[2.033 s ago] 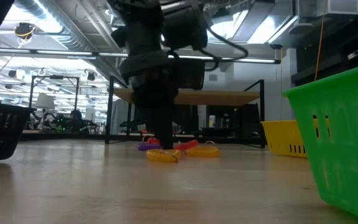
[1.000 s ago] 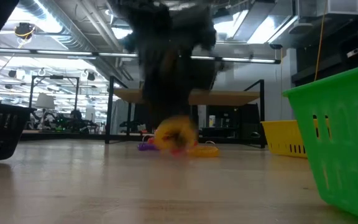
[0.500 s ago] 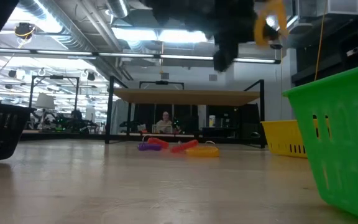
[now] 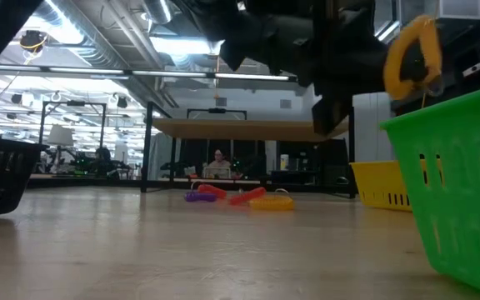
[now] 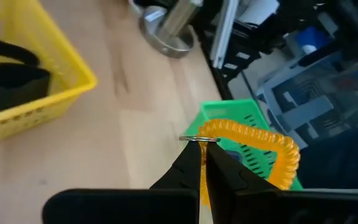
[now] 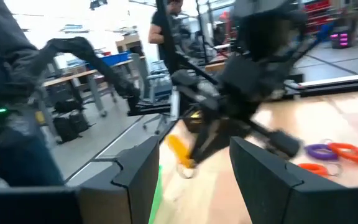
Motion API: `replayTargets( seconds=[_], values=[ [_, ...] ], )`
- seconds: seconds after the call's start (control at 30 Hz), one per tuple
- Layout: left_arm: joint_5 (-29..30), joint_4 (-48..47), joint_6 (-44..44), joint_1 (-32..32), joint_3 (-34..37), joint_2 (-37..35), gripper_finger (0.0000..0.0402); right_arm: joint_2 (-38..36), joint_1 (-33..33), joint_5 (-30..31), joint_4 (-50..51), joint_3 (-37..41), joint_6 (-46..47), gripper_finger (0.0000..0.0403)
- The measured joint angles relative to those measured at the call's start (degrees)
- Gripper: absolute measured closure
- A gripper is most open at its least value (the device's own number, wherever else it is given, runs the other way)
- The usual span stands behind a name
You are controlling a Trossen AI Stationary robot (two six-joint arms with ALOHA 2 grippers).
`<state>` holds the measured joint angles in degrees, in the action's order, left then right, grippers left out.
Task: Pick & Place Office Desk Supplies
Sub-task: Put the yellow spring keychain into the green basket
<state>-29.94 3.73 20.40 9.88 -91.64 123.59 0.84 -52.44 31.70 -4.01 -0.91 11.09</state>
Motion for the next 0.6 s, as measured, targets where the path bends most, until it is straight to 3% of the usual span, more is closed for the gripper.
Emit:
replayTargets(
  seconds=[0.33,0.6],
  values=[
    [-1.8,3.1,-1.0,4.5,0.1,0.1,0.0398,3.3,0.1,-0.9,0.2,-0.1,0.0,0.0204],
    [-2.2,12.3,-0.3,8.3,0.1,0.1,0.0398,9.1,0.1,-0.8,0.2,-0.1,0.0,0.0204]
  ],
)
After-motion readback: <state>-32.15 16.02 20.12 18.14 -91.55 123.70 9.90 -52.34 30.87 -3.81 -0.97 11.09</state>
